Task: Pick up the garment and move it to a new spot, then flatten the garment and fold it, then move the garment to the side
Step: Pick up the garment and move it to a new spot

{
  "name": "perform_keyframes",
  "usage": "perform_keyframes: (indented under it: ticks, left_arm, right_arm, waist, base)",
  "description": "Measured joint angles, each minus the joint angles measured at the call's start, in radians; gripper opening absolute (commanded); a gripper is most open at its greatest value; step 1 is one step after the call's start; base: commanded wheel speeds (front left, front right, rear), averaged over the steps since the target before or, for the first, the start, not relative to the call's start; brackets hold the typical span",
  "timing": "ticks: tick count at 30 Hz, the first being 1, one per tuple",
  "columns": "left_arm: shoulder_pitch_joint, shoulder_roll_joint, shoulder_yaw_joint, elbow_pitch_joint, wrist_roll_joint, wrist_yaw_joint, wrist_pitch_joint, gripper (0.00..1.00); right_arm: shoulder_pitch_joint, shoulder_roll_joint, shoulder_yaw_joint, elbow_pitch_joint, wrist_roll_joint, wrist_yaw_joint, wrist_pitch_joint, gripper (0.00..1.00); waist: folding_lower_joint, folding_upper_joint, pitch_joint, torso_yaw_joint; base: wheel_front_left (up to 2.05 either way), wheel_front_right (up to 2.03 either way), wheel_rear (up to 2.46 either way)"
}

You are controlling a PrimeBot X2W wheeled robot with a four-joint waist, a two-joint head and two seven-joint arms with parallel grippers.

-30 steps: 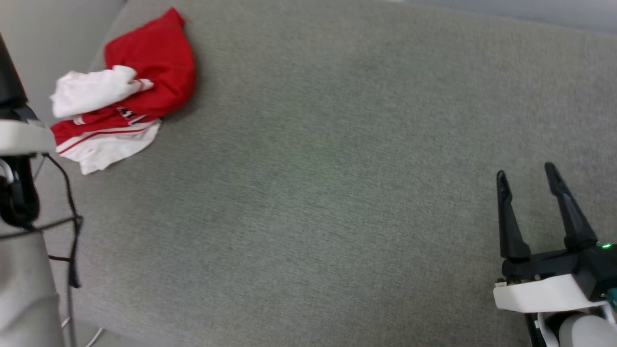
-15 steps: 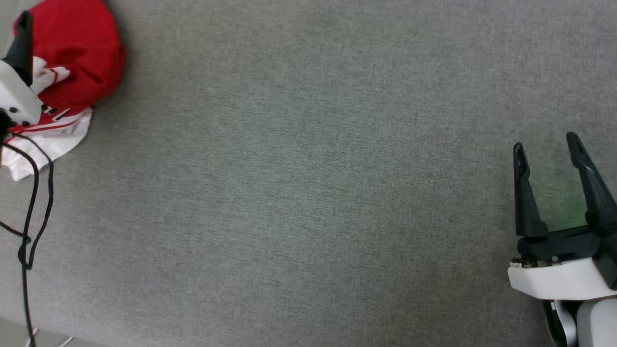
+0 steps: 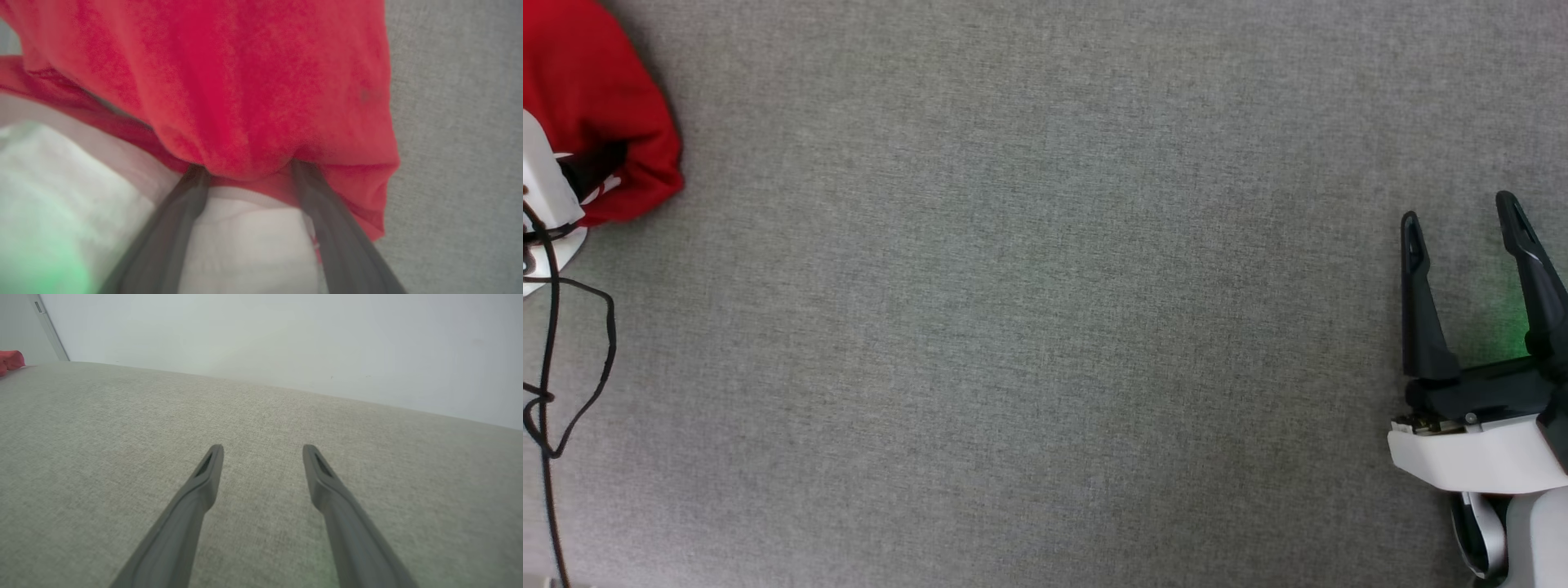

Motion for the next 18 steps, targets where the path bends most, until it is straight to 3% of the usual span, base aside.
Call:
perform_keyframes:
  ticks: [4,5,6,7,14,18]
  left_arm:
    - [-0.009,0.01,-0.031,0.01,-0.014,0.0,0.011,1.0]
    - [-0.011,0.013,-0.037,0.012,-0.016,0.0,0.011,0.47]
    - [-0.012,0.015,-0.045,0.013,-0.017,0.0,0.01,0.09]
    - [-0.013,0.018,-0.056,0.013,-0.017,0.0,0.004,0.0]
    - [-0.031,0.052,-0.098,0.0,-0.012,-0.002,-0.075,0.0]
    - [-0.065,0.094,-0.134,-0.079,-0.007,-0.001,-0.126,0.0]
  right_arm:
    - [-0.006,0.001,0.005,0.004,0.0,0.0,0.0,1.0]
    - [-0.007,0.001,0.006,0.006,0.0,0.0,0.0,1.0]
    - [-0.007,0.002,0.006,0.01,0.0,0.0,0.0,1.0]
    - [-0.007,0.002,0.005,0.014,0.0,0.0,0.0,1.0]
    - [-0.003,0.013,0.012,0.033,0.006,0.0,0.0,1.0]
    - [0.003,0.025,0.018,0.044,0.012,0.0,0.0,1.0]
  waist:
    - [-0.0001,0.0,0.007,-0.013]
    - [-0.0001,0.0,0.005,-0.015]
    - [-0.0001,0.0,0.002,-0.015]
    - [-0.0001,0.0,-0.003,-0.016]
    - [0.0,0.0,-0.061,-0.012]
    - [-0.0001,0.0,-0.112,-0.011]
  base:
    - [0.0,0.0,0.0]
    - [0.0,0.0,0.0]
    - [0.0,0.0,0.0]
    - [0.0,0.0,0.0]
    - [0.0,0.0,0.0]
    - [0.0,0.0,0.0]
